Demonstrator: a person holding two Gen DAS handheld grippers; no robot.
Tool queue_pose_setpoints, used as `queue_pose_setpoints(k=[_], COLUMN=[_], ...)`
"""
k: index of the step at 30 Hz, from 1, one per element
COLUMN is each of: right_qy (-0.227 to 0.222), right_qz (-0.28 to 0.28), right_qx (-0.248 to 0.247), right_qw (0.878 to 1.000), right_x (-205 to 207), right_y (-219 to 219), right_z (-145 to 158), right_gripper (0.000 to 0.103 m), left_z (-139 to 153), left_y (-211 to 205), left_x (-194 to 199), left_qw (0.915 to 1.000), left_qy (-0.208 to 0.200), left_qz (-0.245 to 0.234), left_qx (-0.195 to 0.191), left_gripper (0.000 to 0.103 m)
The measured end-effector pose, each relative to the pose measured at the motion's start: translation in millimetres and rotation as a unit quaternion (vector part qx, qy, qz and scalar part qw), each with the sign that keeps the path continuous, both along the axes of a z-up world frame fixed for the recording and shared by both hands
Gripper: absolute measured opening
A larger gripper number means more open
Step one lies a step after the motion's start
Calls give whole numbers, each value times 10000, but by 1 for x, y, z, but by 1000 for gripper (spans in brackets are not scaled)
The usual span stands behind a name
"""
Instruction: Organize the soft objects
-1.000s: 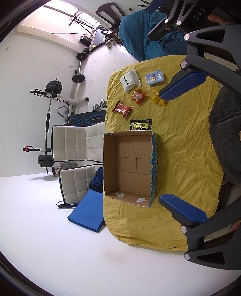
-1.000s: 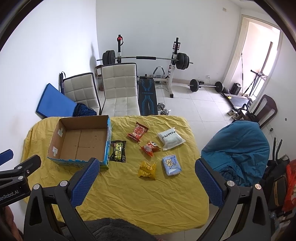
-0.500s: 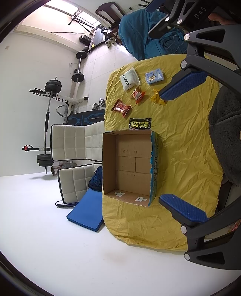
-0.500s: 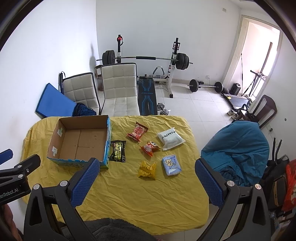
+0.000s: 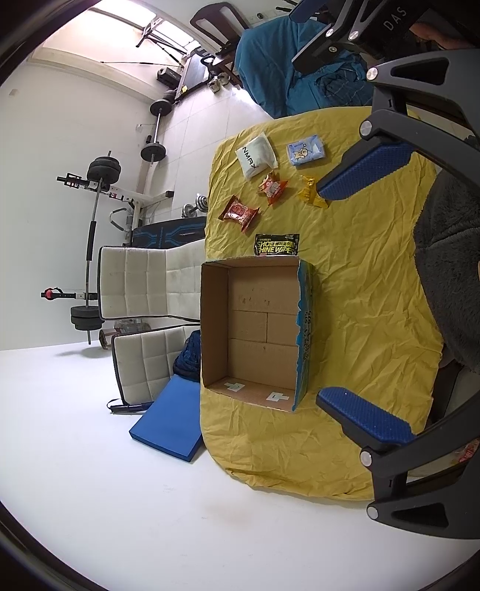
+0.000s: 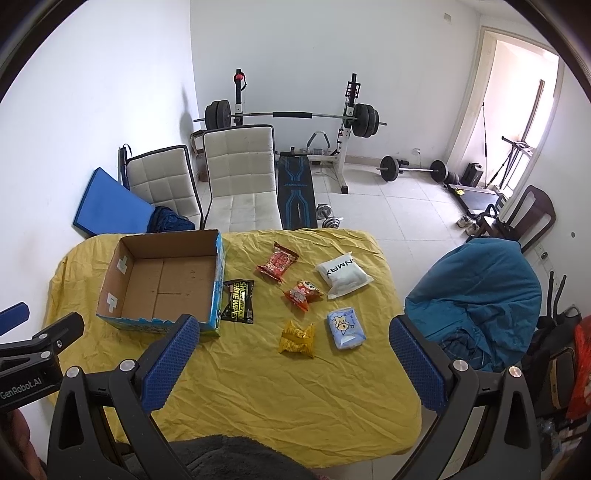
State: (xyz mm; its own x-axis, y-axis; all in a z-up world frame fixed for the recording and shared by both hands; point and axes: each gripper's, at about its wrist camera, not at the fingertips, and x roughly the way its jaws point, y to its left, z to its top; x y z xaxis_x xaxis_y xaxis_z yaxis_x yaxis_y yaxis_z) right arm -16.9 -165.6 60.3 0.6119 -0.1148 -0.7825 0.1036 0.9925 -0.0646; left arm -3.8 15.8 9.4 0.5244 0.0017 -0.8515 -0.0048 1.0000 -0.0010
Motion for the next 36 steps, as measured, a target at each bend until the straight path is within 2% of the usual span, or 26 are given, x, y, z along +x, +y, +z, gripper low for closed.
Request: queue_pose_setpoints(k=[17, 22, 27, 30, 34, 36], right_qy=[-31, 104, 457, 697, 1130, 1475], right_qz=[43, 43, -262, -522, -720, -703], right_qx=[56, 186, 288, 106, -173, -169], right_qw=[10000, 9998, 9982, 9961, 9908, 9864], right_x=[5, 13, 36, 54, 84, 105], right_y=[-2, -7, -41, -73, -118, -142], right_z=[5, -2, -26, -46, -92, -134], right_gripper=[103, 103, 103, 103, 103, 103], left_z=[1, 1, -9, -23, -57, -79], left_y=[4, 5, -2, -14, -42, -59], left_x=[4, 4, 20, 39, 78, 94], left_qw=[10000, 10000, 9998, 9994, 9965, 9944], left_qy=[-10, 5, 162, 272, 666, 854], left_qz=[48, 58, -87, -230, -501, -624], left_qx=[69, 78, 64, 2, -13, -47], left_gripper=[103, 103, 103, 103, 103, 103])
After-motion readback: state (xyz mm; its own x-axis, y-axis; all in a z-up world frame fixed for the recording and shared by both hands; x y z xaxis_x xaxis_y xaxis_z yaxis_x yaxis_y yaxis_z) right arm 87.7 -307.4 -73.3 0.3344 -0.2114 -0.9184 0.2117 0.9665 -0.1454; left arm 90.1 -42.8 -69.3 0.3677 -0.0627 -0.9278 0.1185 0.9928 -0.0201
